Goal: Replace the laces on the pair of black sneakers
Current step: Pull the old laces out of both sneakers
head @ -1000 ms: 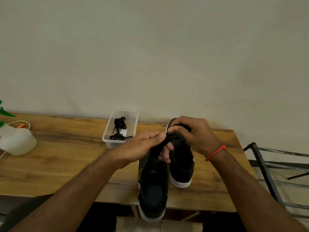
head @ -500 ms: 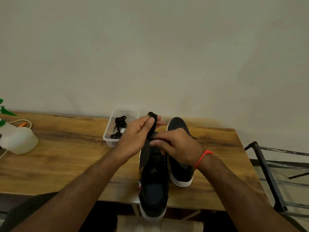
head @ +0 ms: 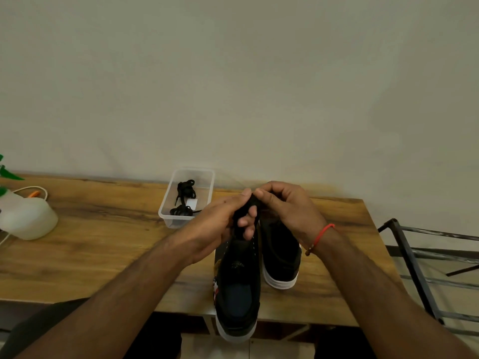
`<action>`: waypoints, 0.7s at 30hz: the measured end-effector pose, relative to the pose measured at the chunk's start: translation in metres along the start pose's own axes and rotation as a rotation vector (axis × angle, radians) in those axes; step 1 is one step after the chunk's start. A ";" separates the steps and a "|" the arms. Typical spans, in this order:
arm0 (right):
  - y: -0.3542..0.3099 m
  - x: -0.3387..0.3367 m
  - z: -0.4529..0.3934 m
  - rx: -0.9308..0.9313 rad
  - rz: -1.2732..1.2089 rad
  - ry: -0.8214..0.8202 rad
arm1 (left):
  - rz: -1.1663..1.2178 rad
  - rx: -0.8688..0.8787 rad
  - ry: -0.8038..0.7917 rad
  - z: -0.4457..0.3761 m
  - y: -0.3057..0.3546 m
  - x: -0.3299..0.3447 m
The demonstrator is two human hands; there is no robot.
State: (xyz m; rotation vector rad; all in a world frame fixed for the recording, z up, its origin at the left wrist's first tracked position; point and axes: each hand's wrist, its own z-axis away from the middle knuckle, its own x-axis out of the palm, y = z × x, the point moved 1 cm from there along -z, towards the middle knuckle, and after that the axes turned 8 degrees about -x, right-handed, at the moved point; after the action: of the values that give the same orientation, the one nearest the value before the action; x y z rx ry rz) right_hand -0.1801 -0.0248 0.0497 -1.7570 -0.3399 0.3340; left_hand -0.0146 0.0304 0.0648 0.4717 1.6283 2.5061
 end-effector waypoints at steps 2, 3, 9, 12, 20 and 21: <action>-0.002 0.011 0.004 0.111 -0.313 0.010 | 0.113 0.019 -0.004 0.000 0.000 -0.001; -0.004 0.016 0.005 0.144 -0.401 0.014 | 0.143 0.028 0.000 -0.001 0.000 -0.001; -0.007 0.024 0.005 0.130 -0.311 -0.033 | 0.247 0.075 0.006 -0.003 -0.001 -0.005; -0.009 0.025 0.006 0.095 -0.351 -0.063 | 0.286 0.074 0.015 -0.001 0.003 -0.004; 0.011 0.034 0.005 -0.070 0.047 -0.050 | 0.097 0.118 0.403 -0.004 -0.003 -0.004; 0.014 0.034 0.005 -0.105 0.166 -0.009 | 0.066 0.151 0.448 -0.004 -0.005 -0.002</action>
State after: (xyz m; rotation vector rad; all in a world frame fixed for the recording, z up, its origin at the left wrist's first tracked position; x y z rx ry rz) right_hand -0.1498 -0.0096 0.0336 -1.8925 -0.2214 0.4495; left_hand -0.0142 0.0282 0.0580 -0.0340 1.9900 2.6888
